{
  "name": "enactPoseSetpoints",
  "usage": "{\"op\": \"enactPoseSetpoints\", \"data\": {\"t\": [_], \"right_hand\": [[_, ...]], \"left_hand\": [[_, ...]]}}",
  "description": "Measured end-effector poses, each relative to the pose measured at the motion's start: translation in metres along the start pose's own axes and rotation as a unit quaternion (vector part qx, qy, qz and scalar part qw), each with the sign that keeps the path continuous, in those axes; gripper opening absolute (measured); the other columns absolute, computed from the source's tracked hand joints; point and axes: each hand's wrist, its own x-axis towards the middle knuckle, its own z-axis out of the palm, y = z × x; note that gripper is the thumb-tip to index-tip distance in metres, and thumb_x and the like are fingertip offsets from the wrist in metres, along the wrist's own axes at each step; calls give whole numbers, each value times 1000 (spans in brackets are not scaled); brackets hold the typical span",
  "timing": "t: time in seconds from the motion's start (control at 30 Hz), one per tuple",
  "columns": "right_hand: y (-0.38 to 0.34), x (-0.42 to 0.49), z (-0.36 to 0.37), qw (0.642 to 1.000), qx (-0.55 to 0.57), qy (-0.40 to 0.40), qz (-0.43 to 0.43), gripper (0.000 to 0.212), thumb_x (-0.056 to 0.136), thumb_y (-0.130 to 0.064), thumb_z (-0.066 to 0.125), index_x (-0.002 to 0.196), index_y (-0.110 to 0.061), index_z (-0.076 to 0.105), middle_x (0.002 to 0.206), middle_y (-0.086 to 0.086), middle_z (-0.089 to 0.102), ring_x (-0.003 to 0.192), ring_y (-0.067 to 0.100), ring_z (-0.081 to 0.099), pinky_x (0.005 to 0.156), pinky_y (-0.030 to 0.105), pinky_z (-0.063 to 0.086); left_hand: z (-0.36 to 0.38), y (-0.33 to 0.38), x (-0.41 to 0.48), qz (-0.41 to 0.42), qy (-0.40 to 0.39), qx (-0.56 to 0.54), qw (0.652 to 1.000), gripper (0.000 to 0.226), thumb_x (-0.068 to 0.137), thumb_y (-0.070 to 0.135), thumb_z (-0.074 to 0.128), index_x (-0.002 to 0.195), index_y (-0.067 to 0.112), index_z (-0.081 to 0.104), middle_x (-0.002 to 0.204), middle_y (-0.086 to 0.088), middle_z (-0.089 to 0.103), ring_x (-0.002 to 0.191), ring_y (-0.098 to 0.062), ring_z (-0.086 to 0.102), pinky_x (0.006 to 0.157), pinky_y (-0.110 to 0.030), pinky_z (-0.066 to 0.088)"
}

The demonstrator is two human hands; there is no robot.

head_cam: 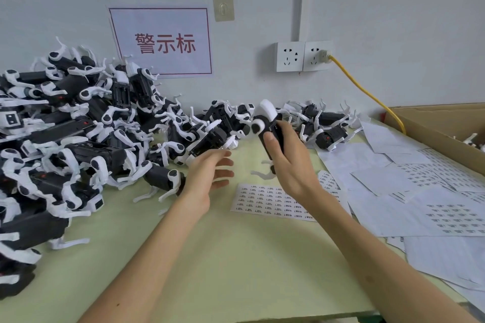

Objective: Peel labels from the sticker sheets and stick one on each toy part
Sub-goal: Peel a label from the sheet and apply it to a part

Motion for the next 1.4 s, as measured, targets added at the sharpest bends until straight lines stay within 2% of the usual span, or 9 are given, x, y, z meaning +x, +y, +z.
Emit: {"op": "enactPoseSetpoints", "data": {"t": [0.23, 0.33, 0.43, 0.67, 0.83, 0.97, 1.07, 1.2, 1.4], "right_hand": [[-2, -2, -1, 995, -34, -89, -14, 67, 100, -49, 30, 162, -29, 16, 144, -6, 44, 135, 12, 38, 114, 36, 30], [-4, -3, 4, 990, -59, -127, -28, 69, 101, -46, 34, 163, -25, 11, 122, -9, 44, 119, 13, 44, 106, 35, 36], [-7, -3, 5, 988, -57, -141, -43, 68, 101, -40, 39, 162, -16, 20, 130, -1, 46, 123, 15, 42, 107, 28, 35], [-9, -3, 7, 984, -76, -132, -89, 50, 105, -21, 52, 154, -17, 43, 160, -4, 37, 141, 13, 32, 116, 24, 26], [-6, -2, 5, 991, -55, -65, -98, 33, 101, -11, 56, 130, -19, 70, 133, -11, 66, 125, 10, 53, 101, 7, 31], [-6, -2, 3, 997, -15, 11, -73, 26, 95, -12, 56, 103, -24, 77, 98, -20, 71, 88, 1, 62, 73, 10, 42], [0, 3, -2, 987, -107, -117, 5, 15, 96, -26, 63, 105, -33, 73, 97, -17, 66, 85, 1, 59, 79, 26, 48], [11, -6, 3, 864, -333, -373, 61, 60, 89, -65, 62, 140, -34, 52, 140, -1, 45, 130, 21, 39, 112, 43, 28], [8, -6, 10, 883, -280, -370, 76, 51, 84, -54, 74, 126, -30, 58, 144, -3, 42, 135, 21, 37, 113, 43, 27]], "left_hand": [[5, 1, -8, 66, -252, 33, 965, 34, 95, 44, 63, 122, 26, 73, 124, -4, 73, 102, -20, 69, 85, -30, 51], [9, -1, -11, 71, -245, 16, 967, 44, 95, 48, 61, 124, 15, 68, 115, -10, 73, 98, -26, 70, 92, -46, 50], [7, 0, -12, 62, -244, -16, 968, 35, 96, 51, 60, 110, 22, 73, 97, -8, 71, 81, -24, 69, 77, -37, 56], [4, -2, -6, -8, -192, -101, 976, 50, 104, 50, 43, 129, 13, 66, 99, -5, 70, 79, -16, 68, 64, -27, 54], [0, 3, 0, -10, -105, -139, 985, 59, 107, 52, 35, 138, 8, 60, 123, -17, 70, 103, -32, 64, 67, -30, 46], [-5, 9, 1, 11, -74, -154, 985, 59, 105, 55, 35, 132, 10, 61, 81, -8, 75, 63, -18, 65, 56, -28, 41], [-10, 15, 2, 11, -64, -177, 982, 68, 90, 62, 48, 131, 11, 64, 95, -6, 77, 73, -18, 68, 58, -29, 32], [-11, 18, 0, -10, -90, -233, 968, 61, 85, 57, 58, 127, 15, 67, 125, -8, 72, 101, -22, 70, 50, -22, 49], [-8, 19, -7, -33, -101, -230, 967, 60, 81, 56, 64, 123, 14, 67, 107, -9, 74, 78, -21, 74, 37, -19, 43]]}}
